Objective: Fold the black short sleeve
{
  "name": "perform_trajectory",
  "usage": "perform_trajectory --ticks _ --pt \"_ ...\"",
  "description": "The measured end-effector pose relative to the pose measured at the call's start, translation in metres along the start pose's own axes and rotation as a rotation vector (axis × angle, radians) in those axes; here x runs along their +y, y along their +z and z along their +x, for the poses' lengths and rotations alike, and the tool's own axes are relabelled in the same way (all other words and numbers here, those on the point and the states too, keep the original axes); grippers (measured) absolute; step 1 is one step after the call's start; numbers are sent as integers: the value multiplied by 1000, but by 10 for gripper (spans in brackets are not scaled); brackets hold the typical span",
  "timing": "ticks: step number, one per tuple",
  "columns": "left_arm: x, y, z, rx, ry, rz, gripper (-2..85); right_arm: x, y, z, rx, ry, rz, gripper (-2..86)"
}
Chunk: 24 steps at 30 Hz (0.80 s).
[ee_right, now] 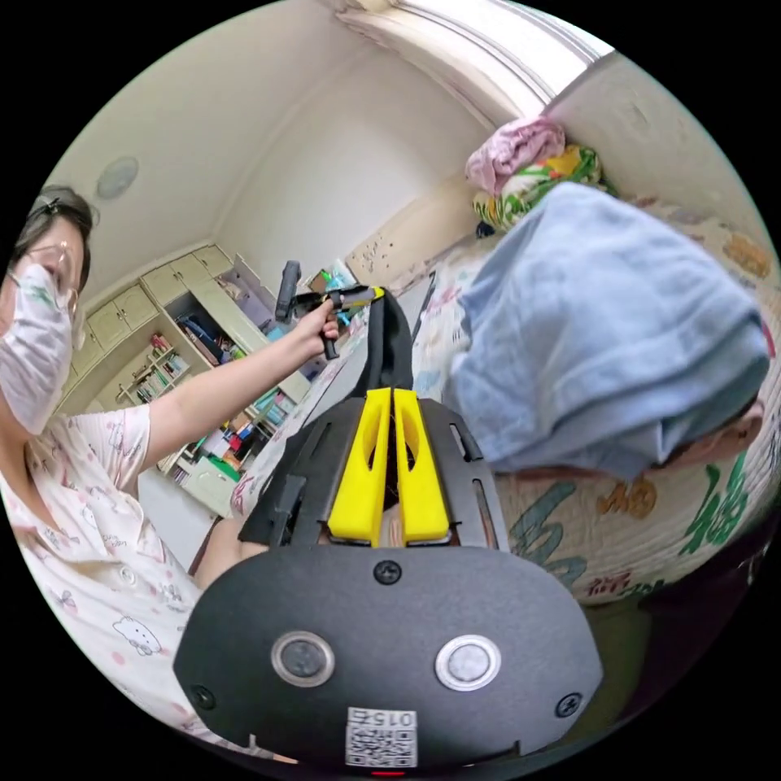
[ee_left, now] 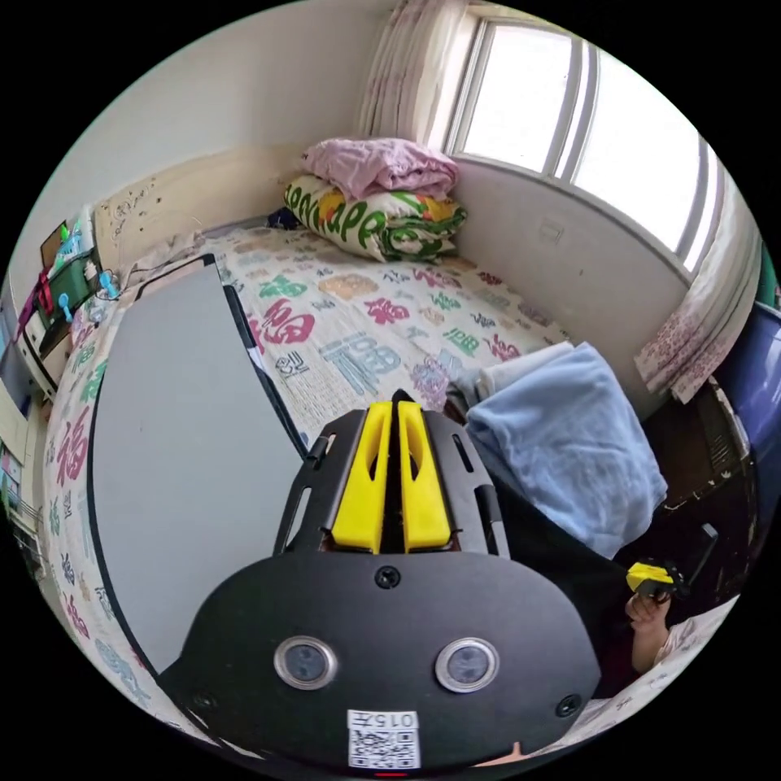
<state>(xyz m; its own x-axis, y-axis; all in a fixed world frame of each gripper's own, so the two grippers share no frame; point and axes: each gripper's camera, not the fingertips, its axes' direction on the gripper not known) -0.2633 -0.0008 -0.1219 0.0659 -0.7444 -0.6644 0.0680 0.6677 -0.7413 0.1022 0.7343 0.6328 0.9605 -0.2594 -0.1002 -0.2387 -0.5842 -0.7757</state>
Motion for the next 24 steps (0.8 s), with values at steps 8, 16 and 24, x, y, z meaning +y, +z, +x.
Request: perform_trajectory --ticks 8,16,24 --pt "125 -128 -74 140 11 236 3 16 -62 14 -209 -304 48 -2" --pt "394 -226 -210 22 -153 327 -2 127 19 -10 -597 -611 -280 -1" --pt "596 -164 -293 -110 -400 114 -2 266 159 65 -589 -584 -730 0"
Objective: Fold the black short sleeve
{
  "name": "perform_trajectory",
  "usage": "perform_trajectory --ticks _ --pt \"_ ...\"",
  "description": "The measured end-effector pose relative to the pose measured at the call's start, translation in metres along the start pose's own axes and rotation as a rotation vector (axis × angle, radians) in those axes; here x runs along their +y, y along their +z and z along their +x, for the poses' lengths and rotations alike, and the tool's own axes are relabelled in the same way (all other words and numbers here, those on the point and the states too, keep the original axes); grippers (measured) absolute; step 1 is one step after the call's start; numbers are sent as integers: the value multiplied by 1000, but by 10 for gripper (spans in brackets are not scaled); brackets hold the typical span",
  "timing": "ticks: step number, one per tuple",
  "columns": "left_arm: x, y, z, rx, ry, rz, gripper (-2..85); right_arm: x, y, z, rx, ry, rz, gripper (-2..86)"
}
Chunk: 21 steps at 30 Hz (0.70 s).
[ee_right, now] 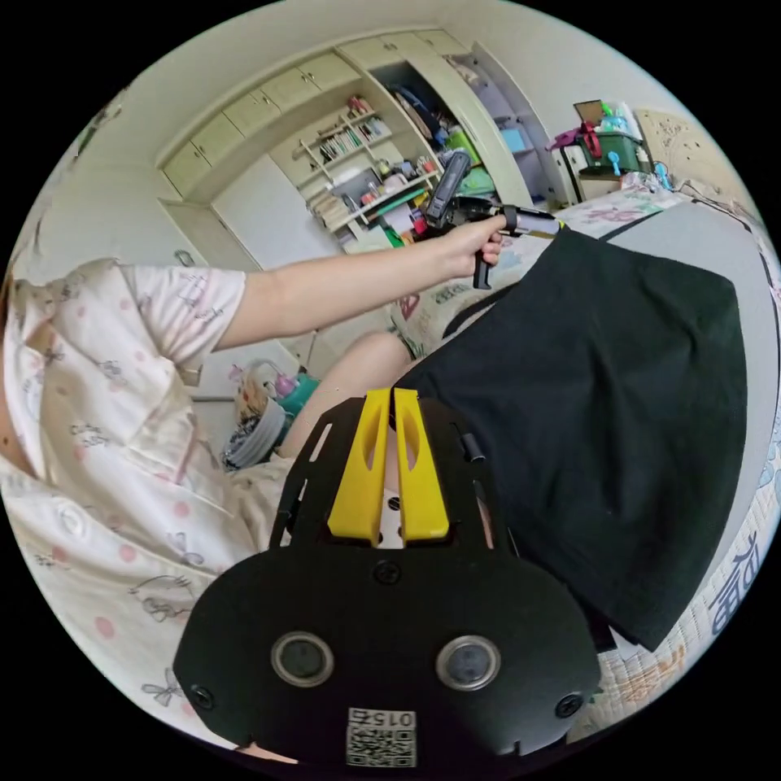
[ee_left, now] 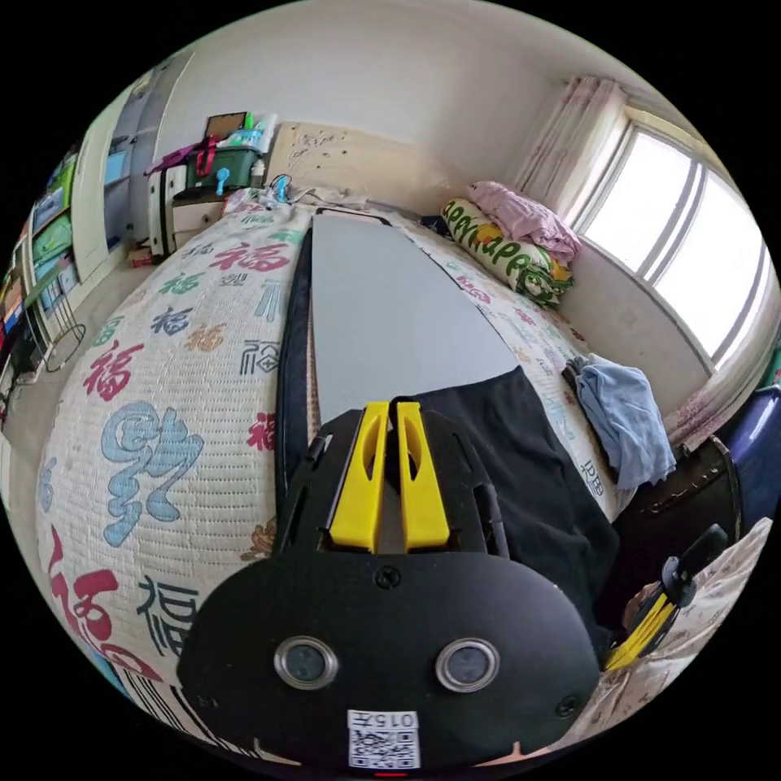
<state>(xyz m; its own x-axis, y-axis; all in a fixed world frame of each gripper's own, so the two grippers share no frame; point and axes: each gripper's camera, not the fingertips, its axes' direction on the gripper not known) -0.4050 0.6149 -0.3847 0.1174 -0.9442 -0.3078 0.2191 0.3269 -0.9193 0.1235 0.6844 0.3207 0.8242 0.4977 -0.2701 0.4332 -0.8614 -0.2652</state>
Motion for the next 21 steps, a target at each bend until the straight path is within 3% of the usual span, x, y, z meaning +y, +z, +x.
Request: perform_trajectory --ticks 4,9,12,15,17,21 --pt "44 17 -38 82 -90 14 -4 53 27 41 65 18 -99 0" --pt "70 28 -48 -124 -111 -38 -6 111 53 93 25 76 -155 -3" --pt "89 22 -59 -28 -129 -6 2 145 72 116 -10 81 -181 2" --pt "113 20 -52 88 -87 -19 30 178 71 140 72 62 -178 21" --pt "140 14 -38 137 -37 -29 38 207 68 172 234 66 -223 45" --pt "180 -6 -21 117 22 40 32 257 58 221 438 19 -237 62"
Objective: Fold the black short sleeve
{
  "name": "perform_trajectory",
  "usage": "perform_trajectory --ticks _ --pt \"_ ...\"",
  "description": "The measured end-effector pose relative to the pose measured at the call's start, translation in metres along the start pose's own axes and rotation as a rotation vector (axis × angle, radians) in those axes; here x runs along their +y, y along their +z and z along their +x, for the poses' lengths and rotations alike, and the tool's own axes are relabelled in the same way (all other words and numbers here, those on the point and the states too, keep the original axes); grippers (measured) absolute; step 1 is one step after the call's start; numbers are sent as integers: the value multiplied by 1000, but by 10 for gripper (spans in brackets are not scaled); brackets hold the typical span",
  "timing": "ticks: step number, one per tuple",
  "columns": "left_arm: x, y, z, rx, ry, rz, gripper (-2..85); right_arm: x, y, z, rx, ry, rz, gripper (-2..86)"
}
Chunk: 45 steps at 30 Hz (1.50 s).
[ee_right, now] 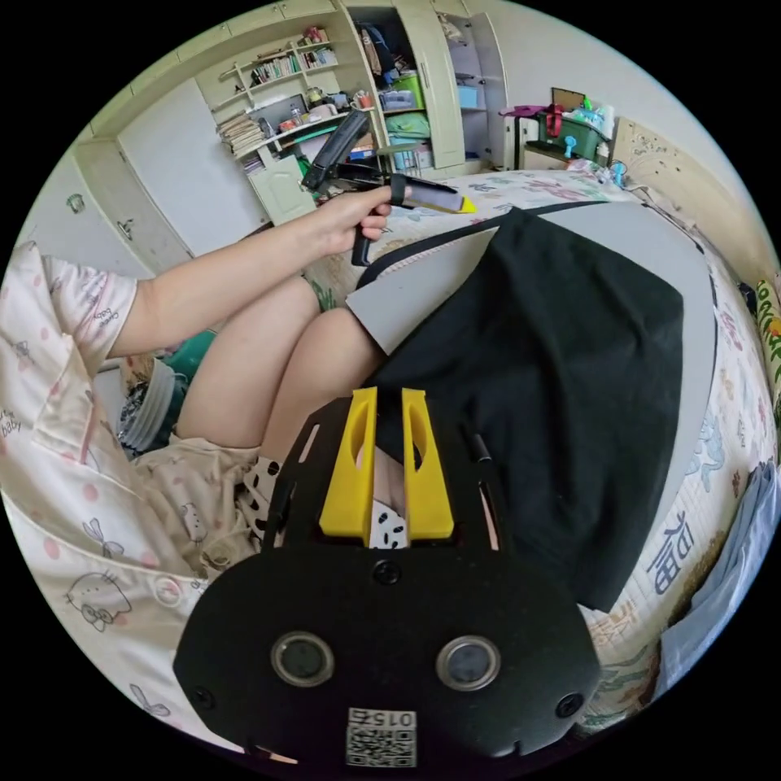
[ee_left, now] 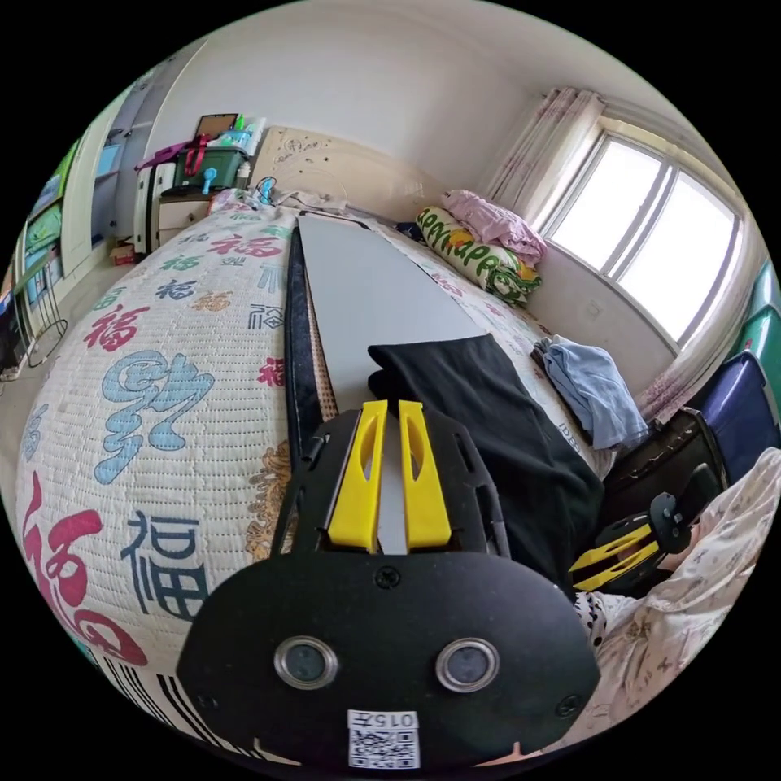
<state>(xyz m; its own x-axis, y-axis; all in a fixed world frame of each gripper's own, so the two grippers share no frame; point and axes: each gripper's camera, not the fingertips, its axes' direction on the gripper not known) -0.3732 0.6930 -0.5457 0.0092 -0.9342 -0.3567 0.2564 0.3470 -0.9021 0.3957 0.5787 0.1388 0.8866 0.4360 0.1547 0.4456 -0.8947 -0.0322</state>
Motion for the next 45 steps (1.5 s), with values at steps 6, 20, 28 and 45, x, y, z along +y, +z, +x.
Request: perform_trajectory --ticks 6,20,28,45 --pt "3 11 25 21 10 19 58 63 75 56 80 5 -104 79" --pt "-31 71 114 67 123 -85 61 198 175 156 270 -68 -183 63" --pt "-18 65 160 -6 191 -77 74 262 242 211 426 -146 -271 71" --pt "-50 100 236 -229 241 -261 78 342 208 304 477 -197 -164 96"
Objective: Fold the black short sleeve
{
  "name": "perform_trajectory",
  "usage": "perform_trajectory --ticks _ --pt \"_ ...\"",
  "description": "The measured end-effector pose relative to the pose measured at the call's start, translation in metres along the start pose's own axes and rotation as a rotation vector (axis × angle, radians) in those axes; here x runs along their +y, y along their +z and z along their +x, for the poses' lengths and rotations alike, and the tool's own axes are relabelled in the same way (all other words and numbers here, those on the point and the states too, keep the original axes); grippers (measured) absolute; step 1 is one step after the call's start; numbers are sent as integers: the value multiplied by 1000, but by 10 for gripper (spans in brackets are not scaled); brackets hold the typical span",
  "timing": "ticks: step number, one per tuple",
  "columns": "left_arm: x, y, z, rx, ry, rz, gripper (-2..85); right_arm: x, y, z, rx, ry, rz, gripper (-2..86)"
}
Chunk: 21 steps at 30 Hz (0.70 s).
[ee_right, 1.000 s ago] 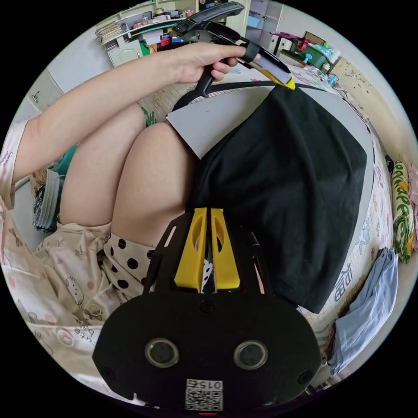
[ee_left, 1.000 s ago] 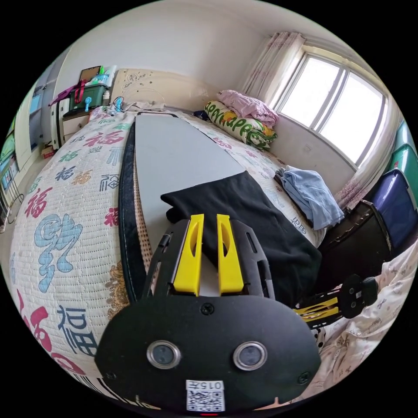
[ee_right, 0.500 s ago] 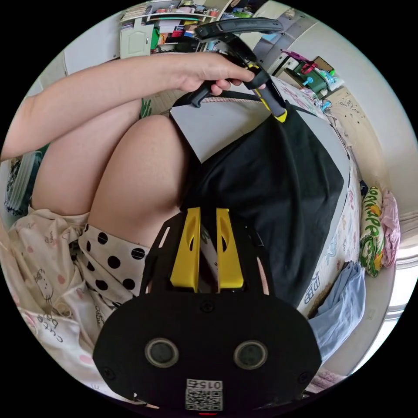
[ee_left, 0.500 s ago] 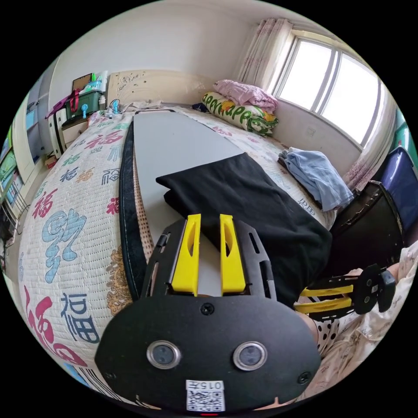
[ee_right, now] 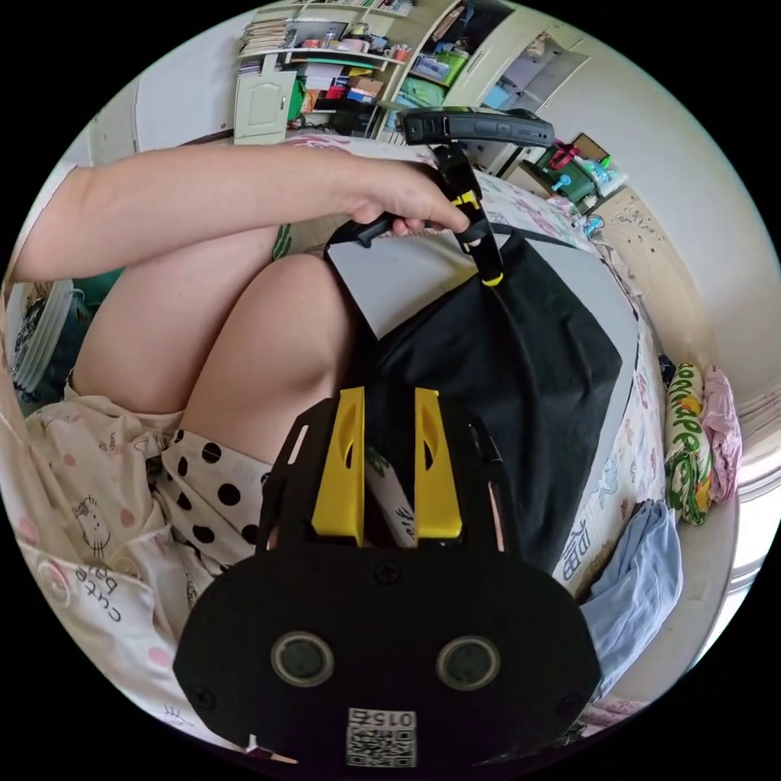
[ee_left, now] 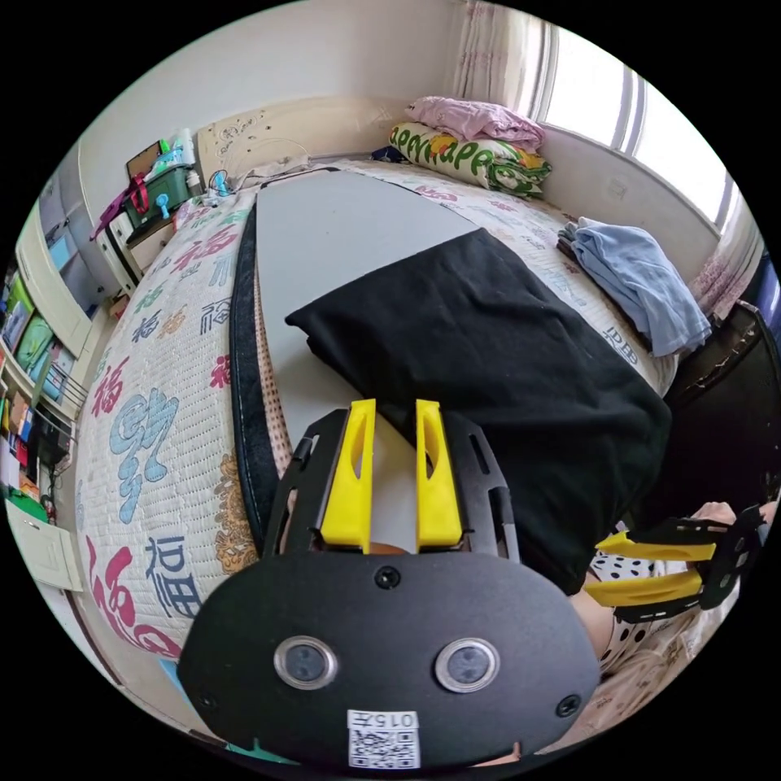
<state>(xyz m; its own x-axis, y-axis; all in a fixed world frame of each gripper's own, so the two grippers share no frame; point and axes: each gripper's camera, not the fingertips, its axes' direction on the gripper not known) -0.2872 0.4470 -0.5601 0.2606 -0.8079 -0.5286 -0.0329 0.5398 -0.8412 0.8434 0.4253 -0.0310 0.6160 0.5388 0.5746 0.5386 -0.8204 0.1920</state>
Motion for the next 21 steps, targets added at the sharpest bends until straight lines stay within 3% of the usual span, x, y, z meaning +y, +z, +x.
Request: perform_trajectory --ticks 9,21 --pt "-1 -1 -8 1 -27 -2 80 2 -7 51 99 -30 27 75" --pt "15 15 -49 0 -40 -6 81 -46 -122 123 123 -61 32 56"
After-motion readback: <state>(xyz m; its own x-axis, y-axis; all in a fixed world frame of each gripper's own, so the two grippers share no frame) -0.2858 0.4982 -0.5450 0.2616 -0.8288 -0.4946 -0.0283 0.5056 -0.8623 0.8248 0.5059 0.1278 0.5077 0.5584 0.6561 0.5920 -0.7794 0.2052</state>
